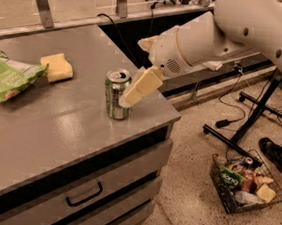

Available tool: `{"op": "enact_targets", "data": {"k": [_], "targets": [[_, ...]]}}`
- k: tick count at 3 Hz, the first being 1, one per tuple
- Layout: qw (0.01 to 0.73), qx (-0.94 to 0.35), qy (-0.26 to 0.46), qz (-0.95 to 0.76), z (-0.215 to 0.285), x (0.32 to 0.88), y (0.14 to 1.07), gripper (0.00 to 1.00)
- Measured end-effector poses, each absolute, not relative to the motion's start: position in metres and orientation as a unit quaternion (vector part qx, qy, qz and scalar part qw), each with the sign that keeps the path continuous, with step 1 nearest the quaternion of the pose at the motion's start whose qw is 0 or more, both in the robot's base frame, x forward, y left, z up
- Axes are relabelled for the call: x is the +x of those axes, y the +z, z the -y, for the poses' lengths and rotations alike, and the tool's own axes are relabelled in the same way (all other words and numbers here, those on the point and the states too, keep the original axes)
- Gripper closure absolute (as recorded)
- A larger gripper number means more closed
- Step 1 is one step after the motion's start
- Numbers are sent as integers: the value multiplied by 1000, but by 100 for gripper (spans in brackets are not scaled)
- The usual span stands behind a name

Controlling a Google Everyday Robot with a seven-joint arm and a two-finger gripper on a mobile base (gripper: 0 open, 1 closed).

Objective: Move green can near sponge

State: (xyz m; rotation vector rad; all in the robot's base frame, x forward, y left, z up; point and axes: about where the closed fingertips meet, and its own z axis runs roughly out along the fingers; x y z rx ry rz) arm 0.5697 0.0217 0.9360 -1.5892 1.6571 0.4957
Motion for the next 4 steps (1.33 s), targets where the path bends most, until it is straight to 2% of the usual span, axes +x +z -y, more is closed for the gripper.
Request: {"op": "enact_targets", "data": {"k": [1,4], "targets": [[379,-641,208,-634,-43,563,928,17],[342,-674,213,-619,-57,552,905,87]]}}
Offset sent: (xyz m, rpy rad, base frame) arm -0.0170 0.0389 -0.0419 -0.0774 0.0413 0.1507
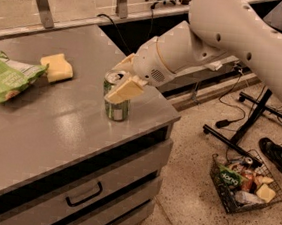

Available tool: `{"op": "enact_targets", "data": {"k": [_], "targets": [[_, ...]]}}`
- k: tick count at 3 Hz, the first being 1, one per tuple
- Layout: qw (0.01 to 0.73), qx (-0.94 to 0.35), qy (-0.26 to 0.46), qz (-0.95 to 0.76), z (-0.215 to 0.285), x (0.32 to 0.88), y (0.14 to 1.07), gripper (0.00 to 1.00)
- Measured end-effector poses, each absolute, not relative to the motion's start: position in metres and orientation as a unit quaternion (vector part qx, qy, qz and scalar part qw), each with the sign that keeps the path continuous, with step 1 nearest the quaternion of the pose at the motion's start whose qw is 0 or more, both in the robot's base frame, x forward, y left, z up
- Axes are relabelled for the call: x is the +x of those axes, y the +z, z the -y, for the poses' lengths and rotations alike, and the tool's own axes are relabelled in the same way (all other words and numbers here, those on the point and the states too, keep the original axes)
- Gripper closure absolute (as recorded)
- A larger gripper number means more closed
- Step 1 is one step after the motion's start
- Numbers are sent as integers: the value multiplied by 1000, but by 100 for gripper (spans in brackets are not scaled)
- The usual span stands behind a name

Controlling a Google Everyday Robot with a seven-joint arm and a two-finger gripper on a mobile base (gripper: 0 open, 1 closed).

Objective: Move green can near sponge

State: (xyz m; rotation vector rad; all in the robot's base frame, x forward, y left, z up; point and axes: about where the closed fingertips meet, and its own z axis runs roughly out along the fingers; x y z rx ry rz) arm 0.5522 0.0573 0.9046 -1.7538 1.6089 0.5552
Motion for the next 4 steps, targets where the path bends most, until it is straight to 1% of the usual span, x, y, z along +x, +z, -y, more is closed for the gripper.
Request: {"op": "enact_targets", "data": {"k": [1,3,4], "targets": [[340,-678,210,-616,-59,553,906,100],[352,-675,201,-617,-57,599,922,100],[361,-676,200,-610,-68,625,934,100]]}}
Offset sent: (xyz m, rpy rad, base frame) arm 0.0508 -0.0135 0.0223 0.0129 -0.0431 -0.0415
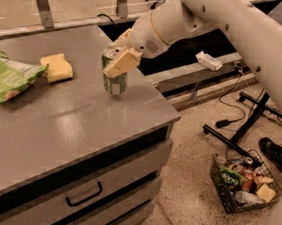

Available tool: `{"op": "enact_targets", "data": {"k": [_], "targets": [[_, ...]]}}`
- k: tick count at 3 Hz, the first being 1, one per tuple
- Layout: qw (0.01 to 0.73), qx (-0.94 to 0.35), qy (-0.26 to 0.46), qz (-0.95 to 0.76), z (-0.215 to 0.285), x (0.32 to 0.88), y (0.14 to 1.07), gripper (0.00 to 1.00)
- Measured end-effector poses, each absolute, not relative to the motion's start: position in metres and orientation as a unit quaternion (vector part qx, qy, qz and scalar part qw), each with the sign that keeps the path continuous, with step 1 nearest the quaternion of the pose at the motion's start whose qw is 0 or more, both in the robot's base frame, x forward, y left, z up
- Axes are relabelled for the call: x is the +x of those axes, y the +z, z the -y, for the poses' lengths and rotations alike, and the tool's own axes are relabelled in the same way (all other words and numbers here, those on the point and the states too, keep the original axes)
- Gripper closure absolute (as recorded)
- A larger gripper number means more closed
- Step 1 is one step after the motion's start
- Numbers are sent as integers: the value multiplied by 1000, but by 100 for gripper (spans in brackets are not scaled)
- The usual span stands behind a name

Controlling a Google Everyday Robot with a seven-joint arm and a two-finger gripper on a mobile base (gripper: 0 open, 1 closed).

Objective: Move green can near sponge

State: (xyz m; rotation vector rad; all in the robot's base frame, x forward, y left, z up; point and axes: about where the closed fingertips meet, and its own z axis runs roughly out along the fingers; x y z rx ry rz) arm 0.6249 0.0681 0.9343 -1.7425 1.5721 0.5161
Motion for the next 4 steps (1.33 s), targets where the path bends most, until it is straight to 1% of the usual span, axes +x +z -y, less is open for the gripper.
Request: {"op": "enact_targets", "data": {"k": [2,4], "targets": [[391,-650,234,-608,-103,651,937,100],[400,-651,237,-600,-132,657,931,100]]}}
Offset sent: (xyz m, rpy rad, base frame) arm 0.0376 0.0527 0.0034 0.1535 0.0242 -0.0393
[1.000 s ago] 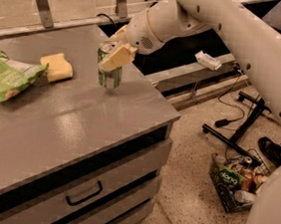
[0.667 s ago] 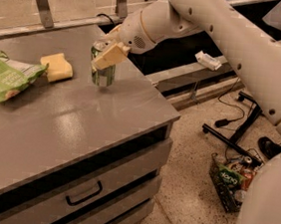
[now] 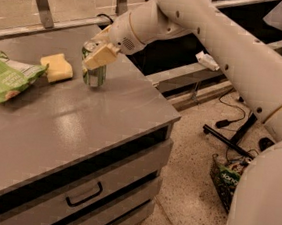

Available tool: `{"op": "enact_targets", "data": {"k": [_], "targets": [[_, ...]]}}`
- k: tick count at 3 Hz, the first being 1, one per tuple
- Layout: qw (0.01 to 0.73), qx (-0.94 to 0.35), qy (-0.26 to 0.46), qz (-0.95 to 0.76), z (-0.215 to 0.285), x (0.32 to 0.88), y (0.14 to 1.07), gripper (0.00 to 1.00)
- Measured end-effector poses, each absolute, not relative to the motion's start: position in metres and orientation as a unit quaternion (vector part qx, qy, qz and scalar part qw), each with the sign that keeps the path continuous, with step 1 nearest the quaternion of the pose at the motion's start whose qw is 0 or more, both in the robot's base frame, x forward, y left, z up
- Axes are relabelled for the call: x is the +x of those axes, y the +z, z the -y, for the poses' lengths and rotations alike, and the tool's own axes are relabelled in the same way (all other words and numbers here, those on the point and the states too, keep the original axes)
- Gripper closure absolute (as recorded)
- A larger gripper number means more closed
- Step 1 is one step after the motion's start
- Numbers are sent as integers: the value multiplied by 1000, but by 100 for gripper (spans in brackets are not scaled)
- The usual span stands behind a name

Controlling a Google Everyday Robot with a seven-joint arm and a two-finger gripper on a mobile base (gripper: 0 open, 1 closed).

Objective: Move green can near sponge

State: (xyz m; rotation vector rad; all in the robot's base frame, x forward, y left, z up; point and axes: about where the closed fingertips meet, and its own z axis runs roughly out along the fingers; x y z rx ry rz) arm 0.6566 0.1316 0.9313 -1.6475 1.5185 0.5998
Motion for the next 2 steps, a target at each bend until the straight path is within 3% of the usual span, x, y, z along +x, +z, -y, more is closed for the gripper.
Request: {"op": "enact_targets", "data": {"k": [2], "targets": [[405,-664,248,-578,-151,655,922,59]]}}
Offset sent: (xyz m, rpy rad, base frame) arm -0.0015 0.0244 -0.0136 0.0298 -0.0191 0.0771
